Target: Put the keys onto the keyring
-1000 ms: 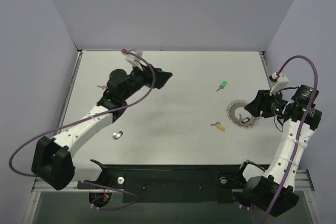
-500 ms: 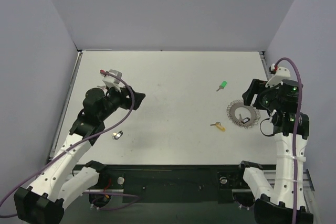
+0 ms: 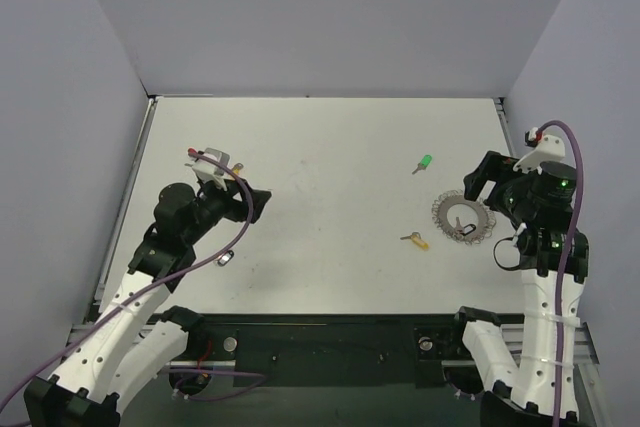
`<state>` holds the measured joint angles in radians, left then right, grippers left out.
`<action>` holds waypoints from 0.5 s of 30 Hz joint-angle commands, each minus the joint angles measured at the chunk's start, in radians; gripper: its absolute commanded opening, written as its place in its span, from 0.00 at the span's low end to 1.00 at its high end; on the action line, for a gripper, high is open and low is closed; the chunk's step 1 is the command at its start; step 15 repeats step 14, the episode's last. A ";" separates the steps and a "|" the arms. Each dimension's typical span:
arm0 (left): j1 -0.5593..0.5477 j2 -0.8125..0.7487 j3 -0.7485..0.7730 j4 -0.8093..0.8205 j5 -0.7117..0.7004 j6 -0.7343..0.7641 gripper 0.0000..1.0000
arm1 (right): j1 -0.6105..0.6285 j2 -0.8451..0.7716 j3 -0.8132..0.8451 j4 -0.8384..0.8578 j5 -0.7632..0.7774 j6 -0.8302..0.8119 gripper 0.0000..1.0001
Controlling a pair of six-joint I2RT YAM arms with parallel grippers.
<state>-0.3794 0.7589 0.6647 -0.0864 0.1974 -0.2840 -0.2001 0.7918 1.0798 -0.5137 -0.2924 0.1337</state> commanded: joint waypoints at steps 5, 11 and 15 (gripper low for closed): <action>0.019 -0.049 -0.019 0.031 -0.012 0.014 0.91 | 0.004 -0.061 -0.049 0.046 -0.014 0.030 0.79; 0.025 -0.078 -0.028 0.034 -0.033 -0.004 0.97 | -0.002 -0.085 -0.061 0.041 -0.036 0.029 0.80; 0.025 -0.073 -0.028 0.030 -0.032 -0.004 0.97 | -0.013 -0.089 -0.060 0.041 -0.066 0.037 0.80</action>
